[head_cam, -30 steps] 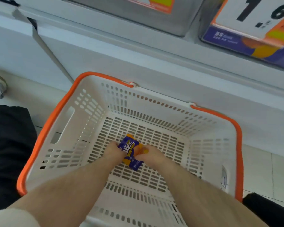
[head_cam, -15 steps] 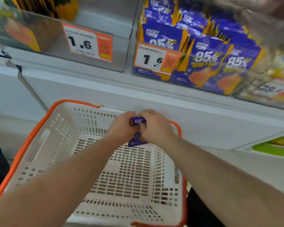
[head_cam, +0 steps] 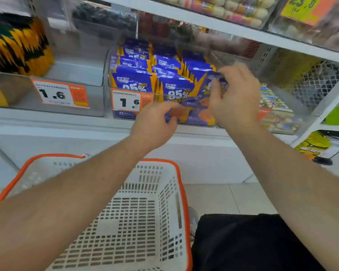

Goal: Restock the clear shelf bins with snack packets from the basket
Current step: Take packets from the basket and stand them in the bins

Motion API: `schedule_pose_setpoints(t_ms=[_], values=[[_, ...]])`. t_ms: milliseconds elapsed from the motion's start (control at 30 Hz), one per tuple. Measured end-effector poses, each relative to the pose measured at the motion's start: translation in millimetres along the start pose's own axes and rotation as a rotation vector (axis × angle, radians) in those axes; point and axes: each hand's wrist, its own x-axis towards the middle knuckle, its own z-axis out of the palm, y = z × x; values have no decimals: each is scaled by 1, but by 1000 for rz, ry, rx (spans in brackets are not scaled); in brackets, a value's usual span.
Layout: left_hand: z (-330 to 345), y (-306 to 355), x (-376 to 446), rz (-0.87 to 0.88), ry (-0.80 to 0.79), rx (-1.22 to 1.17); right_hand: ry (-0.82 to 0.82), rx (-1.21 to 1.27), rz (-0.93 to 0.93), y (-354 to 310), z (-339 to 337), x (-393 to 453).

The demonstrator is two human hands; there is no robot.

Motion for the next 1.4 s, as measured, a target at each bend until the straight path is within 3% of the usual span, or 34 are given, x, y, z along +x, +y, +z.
schedule_pose_setpoints(t_ms=[100,167,300,400,467,567,633,700,867,1000,1200,1400], values=[[0,-4,6,158,26,145,104,-99,14,15,-2,21],[3,-7,10,181,39,212,30,-168,47,22,5,27],[8,-5,13,167,-13,219,-211,-229,61,33,24,29],[10,-8,13,164,-41,213,-568,-322,60,35,34,23],[10,-11,12,176,-52,205,-719,-358,91,38,37,18],[5,-13,15,255,52,230,-605,-387,53,38,37,19],[-7,-10,25,299,131,280,-440,-277,33,32,37,29],[-21,-7,42,288,146,384,-414,-138,68,20,42,51],[-38,-3,99,67,-193,733,-864,75,134,-12,88,106],[-37,-7,124,-39,-446,790,-1174,-97,78,-19,136,120],[-35,-14,124,-43,-397,724,-1198,-180,2,-19,157,126],[-35,-13,115,-35,-318,711,-1381,-216,-58,-22,153,121]])
